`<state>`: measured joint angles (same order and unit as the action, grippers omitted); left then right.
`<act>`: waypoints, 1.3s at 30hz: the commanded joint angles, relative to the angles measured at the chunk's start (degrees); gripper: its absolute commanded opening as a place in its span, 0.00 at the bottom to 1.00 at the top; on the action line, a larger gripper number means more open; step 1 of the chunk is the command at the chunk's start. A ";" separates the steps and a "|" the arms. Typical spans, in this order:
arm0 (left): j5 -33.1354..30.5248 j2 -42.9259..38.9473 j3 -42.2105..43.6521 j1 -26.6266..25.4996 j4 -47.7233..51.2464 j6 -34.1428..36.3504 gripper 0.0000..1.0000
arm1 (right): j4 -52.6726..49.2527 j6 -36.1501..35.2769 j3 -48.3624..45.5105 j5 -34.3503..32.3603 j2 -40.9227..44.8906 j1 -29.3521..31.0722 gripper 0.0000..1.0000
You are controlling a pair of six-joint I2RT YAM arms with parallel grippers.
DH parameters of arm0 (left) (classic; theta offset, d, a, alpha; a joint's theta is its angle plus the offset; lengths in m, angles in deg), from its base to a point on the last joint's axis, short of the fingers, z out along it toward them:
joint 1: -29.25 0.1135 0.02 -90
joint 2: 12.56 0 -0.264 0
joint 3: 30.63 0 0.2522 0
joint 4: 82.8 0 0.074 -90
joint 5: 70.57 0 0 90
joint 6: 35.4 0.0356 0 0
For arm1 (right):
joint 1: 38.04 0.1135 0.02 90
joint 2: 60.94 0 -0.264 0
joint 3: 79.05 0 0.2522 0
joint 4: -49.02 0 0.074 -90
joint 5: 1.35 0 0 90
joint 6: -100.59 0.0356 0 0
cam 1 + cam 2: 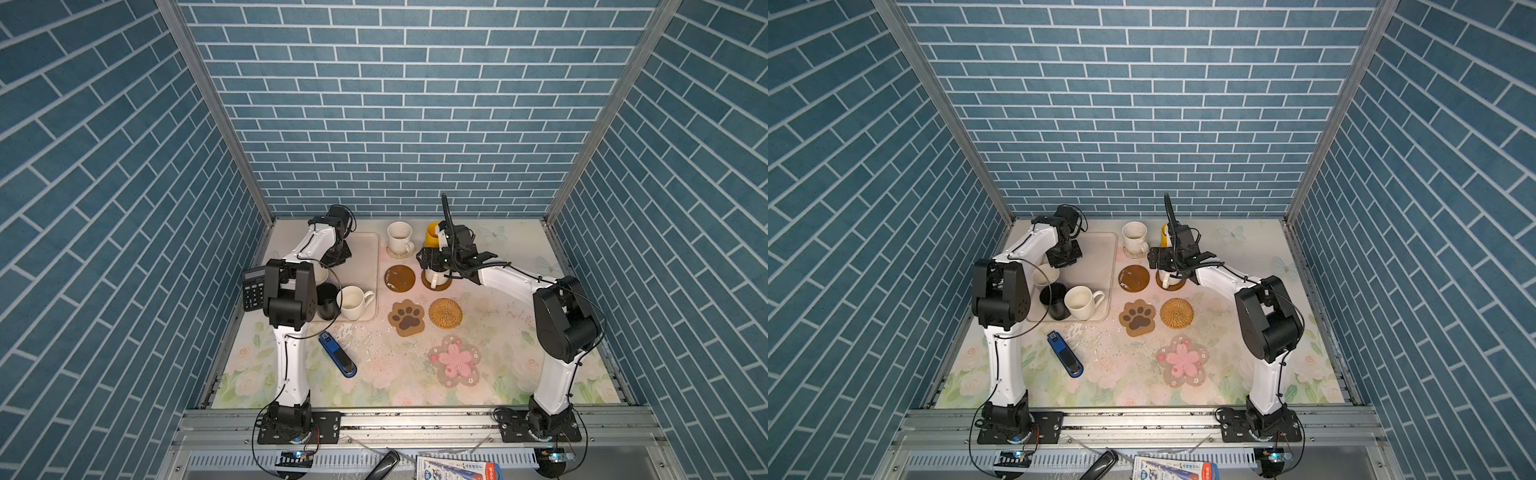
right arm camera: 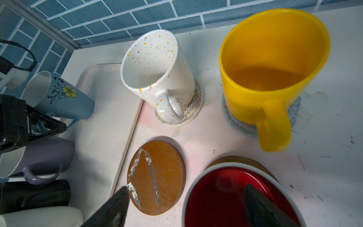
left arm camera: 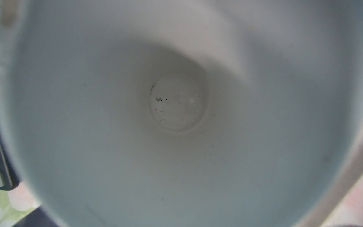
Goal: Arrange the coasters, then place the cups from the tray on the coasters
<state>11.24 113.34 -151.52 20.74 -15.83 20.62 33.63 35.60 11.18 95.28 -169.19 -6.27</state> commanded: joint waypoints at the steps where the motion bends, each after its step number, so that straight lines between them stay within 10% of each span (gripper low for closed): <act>1: 1.74 -1.51 1.66 0.03 -1.08 0.99 0.00 | -0.96 -2.23 3.07 -0.70 0.01 0.14 0.91; 39: 8.71 -21.56 15.43 -19.84 -12.16 17.73 0.00 | -3.73 -0.76 -17.21 -5.67 25.50 -3.37 0.93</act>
<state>19.75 94.07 -136.35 2.00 -23.68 37.41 30.39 34.31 -2.94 90.93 -145.74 -9.18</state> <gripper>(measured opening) 0.180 0.930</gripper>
